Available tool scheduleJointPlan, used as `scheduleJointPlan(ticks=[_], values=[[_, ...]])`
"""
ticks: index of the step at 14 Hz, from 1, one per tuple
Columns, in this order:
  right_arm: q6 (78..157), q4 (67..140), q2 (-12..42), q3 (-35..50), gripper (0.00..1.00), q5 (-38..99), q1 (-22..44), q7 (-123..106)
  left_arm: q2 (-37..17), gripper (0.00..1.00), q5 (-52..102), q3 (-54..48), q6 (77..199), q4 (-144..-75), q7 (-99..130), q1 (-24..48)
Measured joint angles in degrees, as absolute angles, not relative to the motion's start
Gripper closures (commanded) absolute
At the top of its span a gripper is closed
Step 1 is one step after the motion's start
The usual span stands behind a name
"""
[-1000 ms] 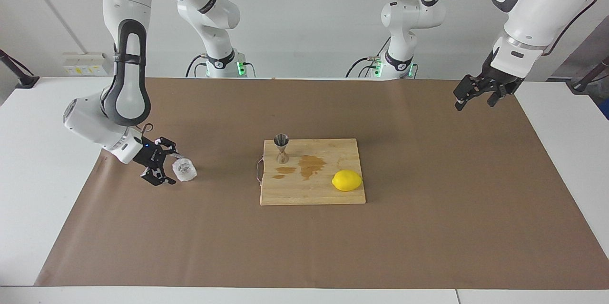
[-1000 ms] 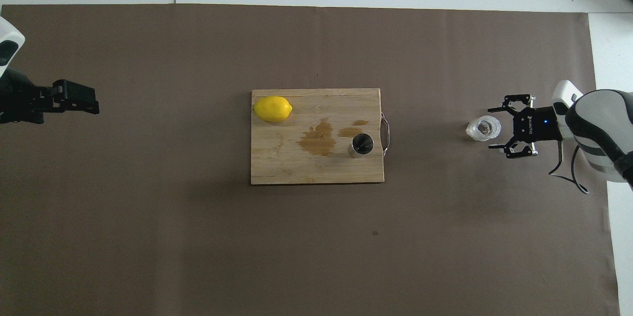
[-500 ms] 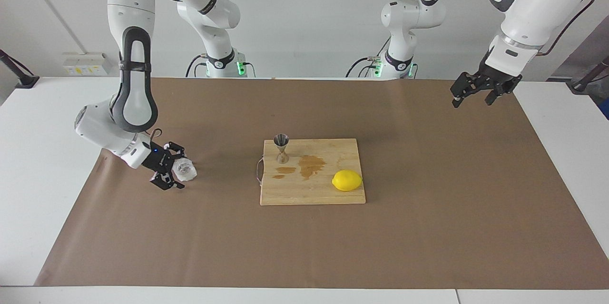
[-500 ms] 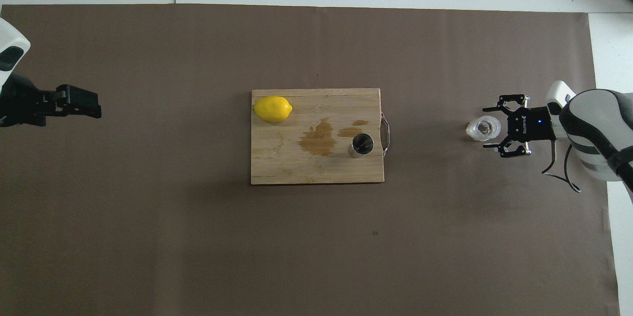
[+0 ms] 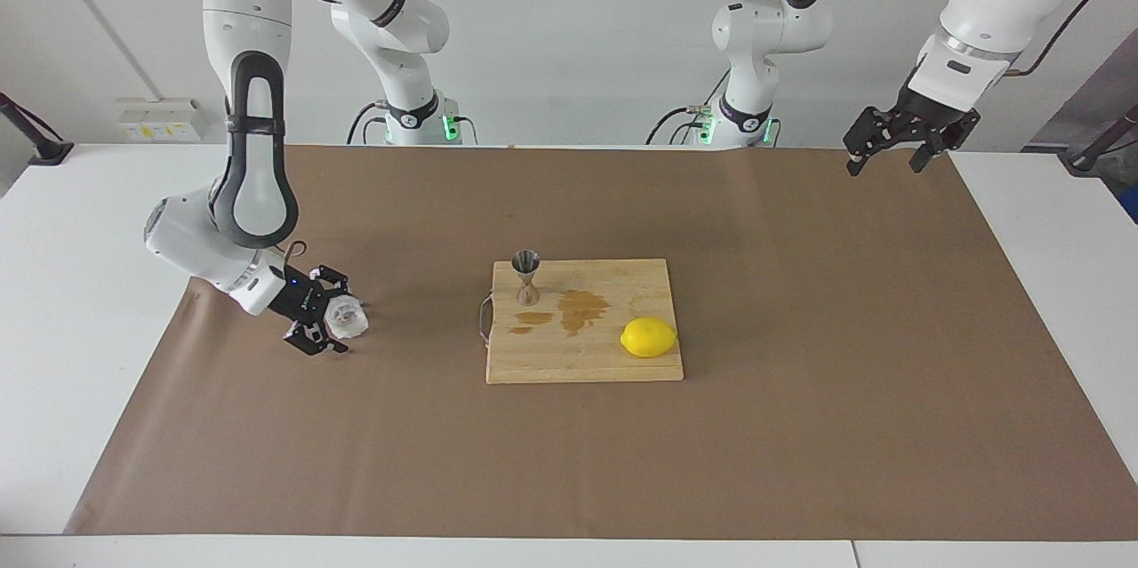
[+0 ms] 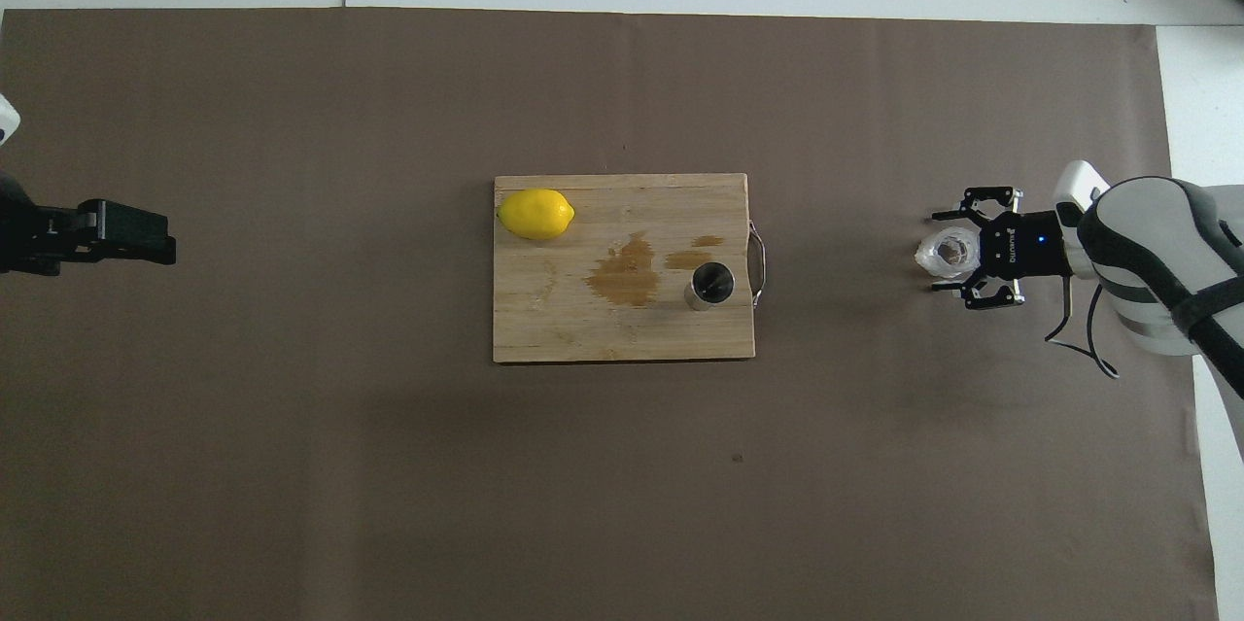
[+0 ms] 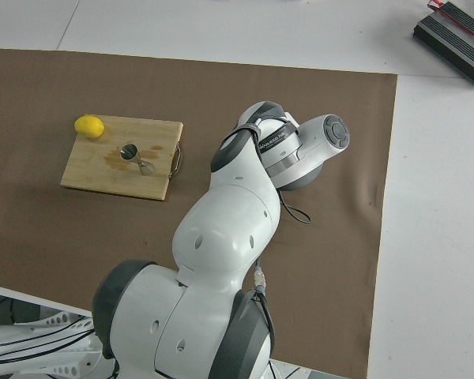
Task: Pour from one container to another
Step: 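Close the right gripper around the small clear glass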
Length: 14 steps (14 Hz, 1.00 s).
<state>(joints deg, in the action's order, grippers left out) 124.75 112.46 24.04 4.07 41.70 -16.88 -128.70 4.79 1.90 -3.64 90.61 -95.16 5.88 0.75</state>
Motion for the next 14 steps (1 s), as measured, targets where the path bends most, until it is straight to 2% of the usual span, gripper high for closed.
scheduleJointPlan(ticks=[2, 3, 5, 7, 14], values=[[124.12, 112.75, 23.73, 3.95, 0.31, 41.70, -16.95, -128.70, 4.78, 0.00, 1.89, -3.65, 88.95, -95.02, 5.79, 0.75], [124.19, 112.73, 23.55, 3.95, 0.36, 41.74, -16.97, -128.70, 4.78, 0.00, 1.86, -3.65, 88.51, -94.91, 5.77, 0.75], [124.19, 112.74, 23.46, 3.96, 0.52, 41.74, -16.94, -128.70, 4.79, 0.00, 1.85, -3.69, 88.29, -94.81, 5.73, 0.75], [124.19, 112.71, 23.24, 3.97, 0.58, 41.77, -16.94, -128.70, 4.79, 0.00, 1.85, -3.79, 88.29, -94.81, 5.73, 0.75], [124.16, 112.54, 21.12, 4.26, 0.58, 41.81, -15.89, -125.90, 4.79, 0.00, 1.85, -3.80, 88.10, -94.81, 5.75, 0.88]])
